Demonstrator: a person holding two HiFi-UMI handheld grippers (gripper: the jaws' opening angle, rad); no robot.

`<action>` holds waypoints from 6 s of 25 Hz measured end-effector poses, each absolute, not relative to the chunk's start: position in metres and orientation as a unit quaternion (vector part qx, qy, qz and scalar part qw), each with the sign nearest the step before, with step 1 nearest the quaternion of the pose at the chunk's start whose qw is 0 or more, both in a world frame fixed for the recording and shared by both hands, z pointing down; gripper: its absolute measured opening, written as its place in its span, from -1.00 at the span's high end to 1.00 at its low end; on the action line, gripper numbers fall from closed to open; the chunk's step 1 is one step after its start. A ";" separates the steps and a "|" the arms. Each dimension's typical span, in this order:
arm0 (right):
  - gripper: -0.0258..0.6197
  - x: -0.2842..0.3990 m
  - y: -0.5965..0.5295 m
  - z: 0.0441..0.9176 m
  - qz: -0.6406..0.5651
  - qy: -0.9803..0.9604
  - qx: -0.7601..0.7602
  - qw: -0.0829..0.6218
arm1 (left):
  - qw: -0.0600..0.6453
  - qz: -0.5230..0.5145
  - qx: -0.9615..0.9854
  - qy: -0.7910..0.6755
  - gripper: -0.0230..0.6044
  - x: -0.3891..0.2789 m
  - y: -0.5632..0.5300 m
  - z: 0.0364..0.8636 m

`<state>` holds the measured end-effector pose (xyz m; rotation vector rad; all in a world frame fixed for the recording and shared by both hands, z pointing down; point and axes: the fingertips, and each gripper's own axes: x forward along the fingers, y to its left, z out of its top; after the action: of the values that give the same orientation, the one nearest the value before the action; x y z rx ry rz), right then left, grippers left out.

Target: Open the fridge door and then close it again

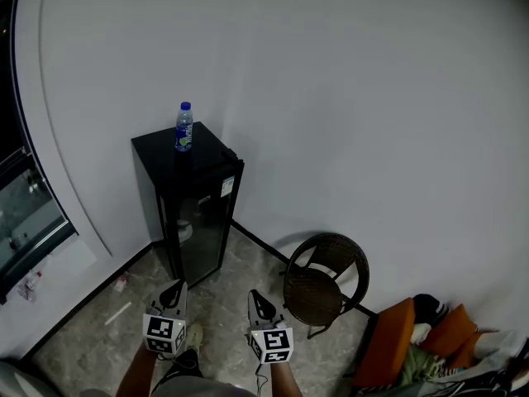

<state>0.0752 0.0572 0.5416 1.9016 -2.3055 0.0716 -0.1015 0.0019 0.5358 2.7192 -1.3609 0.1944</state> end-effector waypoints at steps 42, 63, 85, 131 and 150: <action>0.84 0.055 -0.217 0.552 0.045 -0.772 0.629 0.086 | 0.107 0.108 0.874 -0.462 0.02 -0.147 -0.289 0.574; 0.84 0.061 -0.231 0.564 0.054 -0.759 0.642 0.092 | 0.111 0.111 0.885 -0.438 0.02 -0.137 -0.309 0.590; 0.84 0.086 -0.207 0.562 0.050 -0.740 0.665 0.090 | 0.098 0.120 0.876 -0.457 0.22 -0.137 -0.303 0.589; 0.84 0.176 -0.163 0.572 0.062 -0.818 0.562 0.101 | 0.093 0.126 0.809 -0.567 0.24 -0.060 -0.208 0.586; 0.84 0.208 -0.145 0.574 0.049 -0.838 0.532 0.106 | 0.086 0.115 0.798 -0.585 0.24 -0.019 -0.173 0.586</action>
<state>0.2076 -0.1451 0.5744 1.5685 -2.4706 0.1454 -0.0185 -0.1730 0.5862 2.3784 -1.7428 0.3433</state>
